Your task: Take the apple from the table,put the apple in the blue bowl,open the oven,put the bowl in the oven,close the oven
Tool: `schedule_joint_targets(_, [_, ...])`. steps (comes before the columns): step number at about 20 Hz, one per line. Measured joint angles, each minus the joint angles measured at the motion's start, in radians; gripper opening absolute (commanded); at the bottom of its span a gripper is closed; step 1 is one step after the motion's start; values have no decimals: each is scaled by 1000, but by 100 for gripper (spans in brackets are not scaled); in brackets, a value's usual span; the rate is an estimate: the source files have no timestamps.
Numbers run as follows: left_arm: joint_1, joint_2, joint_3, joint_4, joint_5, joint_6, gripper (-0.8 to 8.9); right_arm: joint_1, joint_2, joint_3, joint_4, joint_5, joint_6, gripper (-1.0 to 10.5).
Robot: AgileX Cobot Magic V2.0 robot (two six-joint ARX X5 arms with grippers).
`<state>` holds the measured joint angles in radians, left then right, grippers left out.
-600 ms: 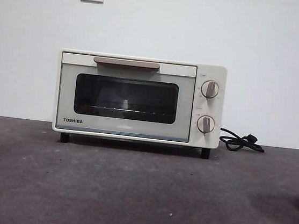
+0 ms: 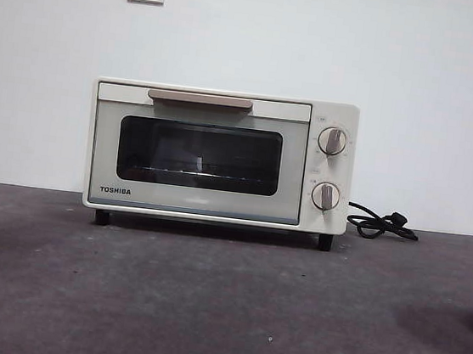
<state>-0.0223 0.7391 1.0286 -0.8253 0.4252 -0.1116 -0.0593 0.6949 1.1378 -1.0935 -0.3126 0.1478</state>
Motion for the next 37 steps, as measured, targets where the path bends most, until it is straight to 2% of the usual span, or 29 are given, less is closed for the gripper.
schedule_joint_targets(3, [0, 13, 0, -36, 54, 21, -5, 0, 47, 7, -44, -36, -45, -3])
schedule_joint_targets(8, [0, 27, 0, -95, 82, 58, -5, 0, 114, 14, -62, -90, -100, -1])
schedule_joint_targets(11, [-4, 24, 0, -97, 112, 62, -5, 10, 153, 14, -60, -142, -112, 0])
schedule_joint_targets(15, [-28, 25, 0, -103, 158, 67, -5, 81, 201, 14, -38, -151, -115, 1])
schedule_joint_targets(18, [-45, 22, 0, -106, 173, 67, -5, 170, 230, 16, 22, -152, -104, 1])
schedule_joint_targets(21, [-47, 4, 0, -146, 174, 67, -5, 283, 268, 26, 104, -152, -60, 1])
schedule_joint_targets(26, [-47, -48, 0, -219, 180, 67, -5, 521, 386, 31, 266, -136, 17, 10])
schedule_joint_targets(29, [-47, -78, 0, -259, 181, 67, -5, 649, 488, 55, 317, -117, 34, 20])
schedule_joint_targets(31, [-48, -87, 0, -291, 181, 67, -5, 735, 574, 98, 336, -77, 43, 106])
schedule_joint_targets(33, [-48, -97, 0, -319, 181, 67, -5, 810, 667, 162, 336, -34, 47, 106])
schedule_joint_targets(37, [-48, -134, 0, -338, 181, 67, -5, 927, 853, 334, 337, 1, 43, 106])
